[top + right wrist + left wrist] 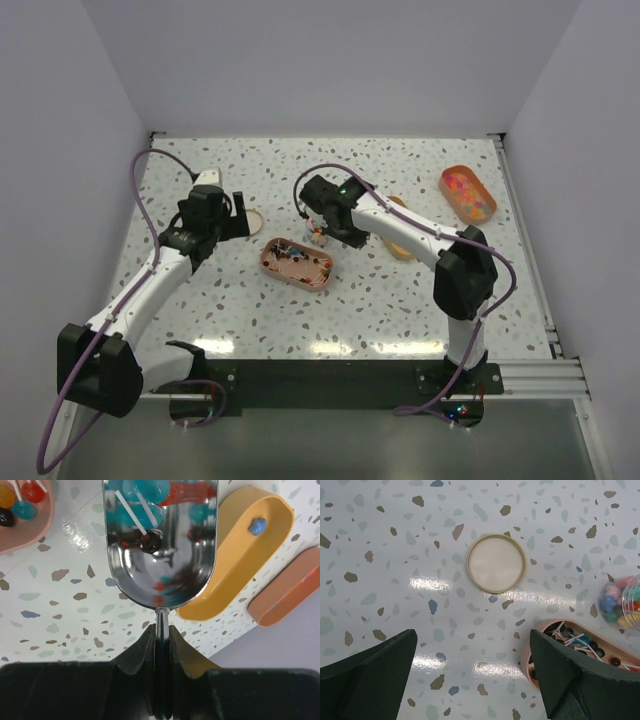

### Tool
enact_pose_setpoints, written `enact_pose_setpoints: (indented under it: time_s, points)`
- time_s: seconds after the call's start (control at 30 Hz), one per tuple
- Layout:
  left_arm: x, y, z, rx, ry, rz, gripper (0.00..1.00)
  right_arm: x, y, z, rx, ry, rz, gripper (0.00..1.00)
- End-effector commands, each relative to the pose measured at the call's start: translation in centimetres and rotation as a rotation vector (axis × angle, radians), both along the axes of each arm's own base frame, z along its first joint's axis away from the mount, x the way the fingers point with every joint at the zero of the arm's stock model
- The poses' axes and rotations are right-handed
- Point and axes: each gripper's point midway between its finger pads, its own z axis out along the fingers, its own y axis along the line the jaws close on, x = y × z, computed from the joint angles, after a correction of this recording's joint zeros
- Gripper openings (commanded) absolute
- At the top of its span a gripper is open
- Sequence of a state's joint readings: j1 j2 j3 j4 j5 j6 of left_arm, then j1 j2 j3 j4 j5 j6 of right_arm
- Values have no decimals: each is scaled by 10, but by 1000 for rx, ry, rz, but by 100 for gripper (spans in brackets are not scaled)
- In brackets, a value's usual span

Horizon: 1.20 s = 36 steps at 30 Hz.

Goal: Pack the candies
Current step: Place the fake candies in the packing bottle.

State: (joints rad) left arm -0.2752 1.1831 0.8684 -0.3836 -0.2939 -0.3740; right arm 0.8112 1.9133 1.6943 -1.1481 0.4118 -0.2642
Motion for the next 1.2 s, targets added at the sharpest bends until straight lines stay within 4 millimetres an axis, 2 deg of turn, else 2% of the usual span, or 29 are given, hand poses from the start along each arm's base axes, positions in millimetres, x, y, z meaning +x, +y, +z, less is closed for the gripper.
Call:
enact_pose_setpoints:
  time_s: [0.0,0.07,0.27,0.6,0.77,0.87,0.9,0.93,1.0,1.17]
  points:
    - [4,2,12,-6,-46,0,100,4,-1,21,-70,-42,22,0]
    - [3,2,11,-7,-41,-3,100,5,5,23,-81,-52,35,0]
    - [3,2,10,-7,-36,-4,99,6,7,27,-141,-74,47,0]
    - [3,-1,7,-12,-27,-20,99,12,-8,41,-260,-162,21,0]
    - [3,-6,-1,-21,0,-43,97,10,-14,50,-284,-206,9,0]
    - [3,-11,-7,-30,20,-70,93,5,-11,59,-213,-207,4,0]
    - [3,-12,-12,-29,36,-78,92,-1,-4,55,-155,-168,14,0]
    - [3,-16,-14,-40,46,-95,91,-5,-2,61,-106,-161,21,0]
    - [2,-24,-22,-60,76,-129,87,-16,10,59,-8,-105,44,0]
    - [1,-41,-44,-114,154,-200,79,-42,23,50,117,23,74,0]
